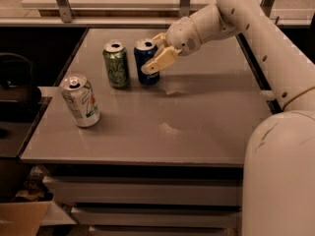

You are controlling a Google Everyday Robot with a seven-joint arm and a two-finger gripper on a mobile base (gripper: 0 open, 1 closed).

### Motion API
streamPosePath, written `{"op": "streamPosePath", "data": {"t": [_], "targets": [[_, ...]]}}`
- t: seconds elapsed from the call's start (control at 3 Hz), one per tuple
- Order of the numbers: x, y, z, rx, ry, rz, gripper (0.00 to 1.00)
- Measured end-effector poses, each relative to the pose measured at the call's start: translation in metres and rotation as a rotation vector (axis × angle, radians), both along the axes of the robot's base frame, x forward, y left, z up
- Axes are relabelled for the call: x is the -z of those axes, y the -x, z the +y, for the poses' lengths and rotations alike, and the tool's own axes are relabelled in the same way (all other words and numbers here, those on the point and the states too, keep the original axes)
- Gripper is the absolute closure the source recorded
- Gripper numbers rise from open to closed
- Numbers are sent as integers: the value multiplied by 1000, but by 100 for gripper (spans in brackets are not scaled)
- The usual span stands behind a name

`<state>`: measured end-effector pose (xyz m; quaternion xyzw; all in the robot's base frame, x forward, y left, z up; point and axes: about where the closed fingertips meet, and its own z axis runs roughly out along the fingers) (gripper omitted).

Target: Move pepsi can near green can

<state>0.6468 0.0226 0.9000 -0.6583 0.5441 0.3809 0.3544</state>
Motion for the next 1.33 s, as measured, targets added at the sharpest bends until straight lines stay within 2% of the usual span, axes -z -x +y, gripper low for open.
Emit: {"op": "streamPosePath", "data": {"t": [0.33, 1.33], "targets": [[1, 0, 6, -8, -3, 11, 85], [4, -2, 13, -19, -10, 33, 15]]}}
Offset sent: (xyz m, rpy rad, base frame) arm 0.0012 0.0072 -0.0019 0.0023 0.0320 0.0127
